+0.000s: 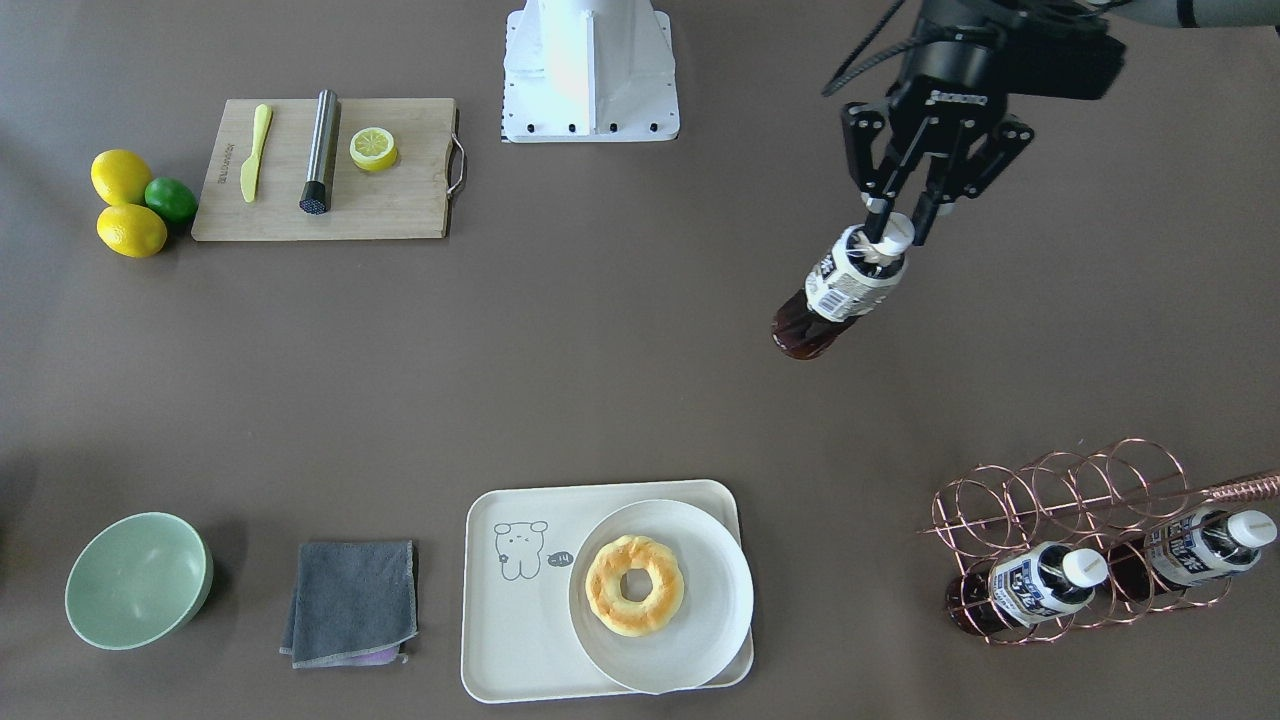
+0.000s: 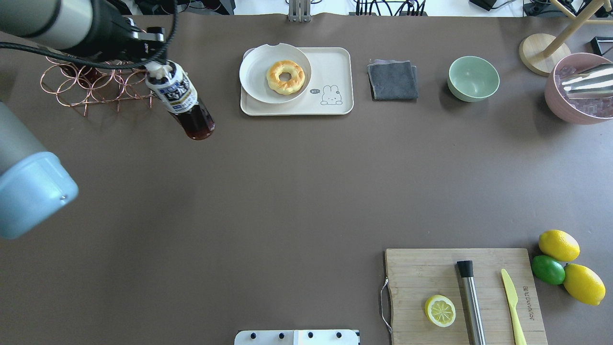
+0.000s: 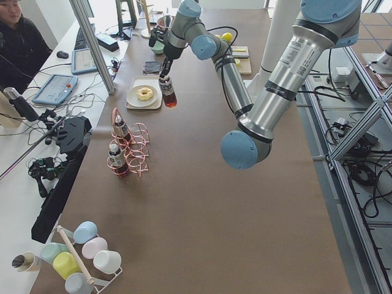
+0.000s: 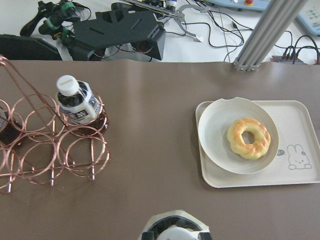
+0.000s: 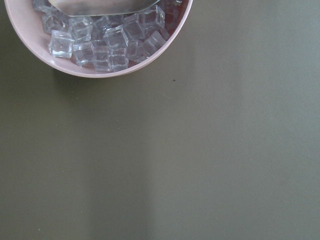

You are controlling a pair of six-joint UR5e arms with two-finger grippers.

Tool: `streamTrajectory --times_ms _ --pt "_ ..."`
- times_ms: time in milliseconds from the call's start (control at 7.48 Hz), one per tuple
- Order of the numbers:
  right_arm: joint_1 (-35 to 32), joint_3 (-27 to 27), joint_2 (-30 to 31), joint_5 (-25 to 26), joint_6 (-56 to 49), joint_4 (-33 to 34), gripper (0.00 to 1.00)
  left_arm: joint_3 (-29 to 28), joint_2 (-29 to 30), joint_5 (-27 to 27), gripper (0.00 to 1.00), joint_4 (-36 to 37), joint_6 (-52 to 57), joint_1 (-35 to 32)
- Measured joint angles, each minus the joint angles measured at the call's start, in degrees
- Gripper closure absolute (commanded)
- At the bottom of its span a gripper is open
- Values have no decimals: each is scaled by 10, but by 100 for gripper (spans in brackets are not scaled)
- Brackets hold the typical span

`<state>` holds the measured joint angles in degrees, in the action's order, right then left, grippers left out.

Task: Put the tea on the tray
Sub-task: 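Lift the tea bottle out of the rack with the left gripper, then lower the bottle onto the table near the tray, release, withdraw left gripper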

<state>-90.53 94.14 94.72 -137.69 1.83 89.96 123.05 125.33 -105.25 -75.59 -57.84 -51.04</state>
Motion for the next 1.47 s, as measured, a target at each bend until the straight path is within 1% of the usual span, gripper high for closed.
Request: streamTrajectory --times_ms 134,267,534,668,802,1069,1203,1470 --pt "0 1 -1 1 -1 0 0 -16 53 46 100 31 -38 53" --pt "0 2 0 2 -3 0 0 -42 98 81 100 46 -66 94" --pt "0 4 -3 4 -6 0 0 -90 155 143 100 52 -101 158" --pt "0 4 -5 5 -5 0 0 -111 178 165 100 53 -110 184" --pt "0 4 -8 5 -5 0 0 -130 196 179 100 53 -118 199" --pt "0 3 -9 4 -6 0 0 -155 211 237 100 53 -121 243" --pt "0 3 -8 3 -5 0 0 -169 215 252 100 52 -120 254" --pt "0 4 -6 1 -5 0 0 -193 215 261 100 49 -119 262"
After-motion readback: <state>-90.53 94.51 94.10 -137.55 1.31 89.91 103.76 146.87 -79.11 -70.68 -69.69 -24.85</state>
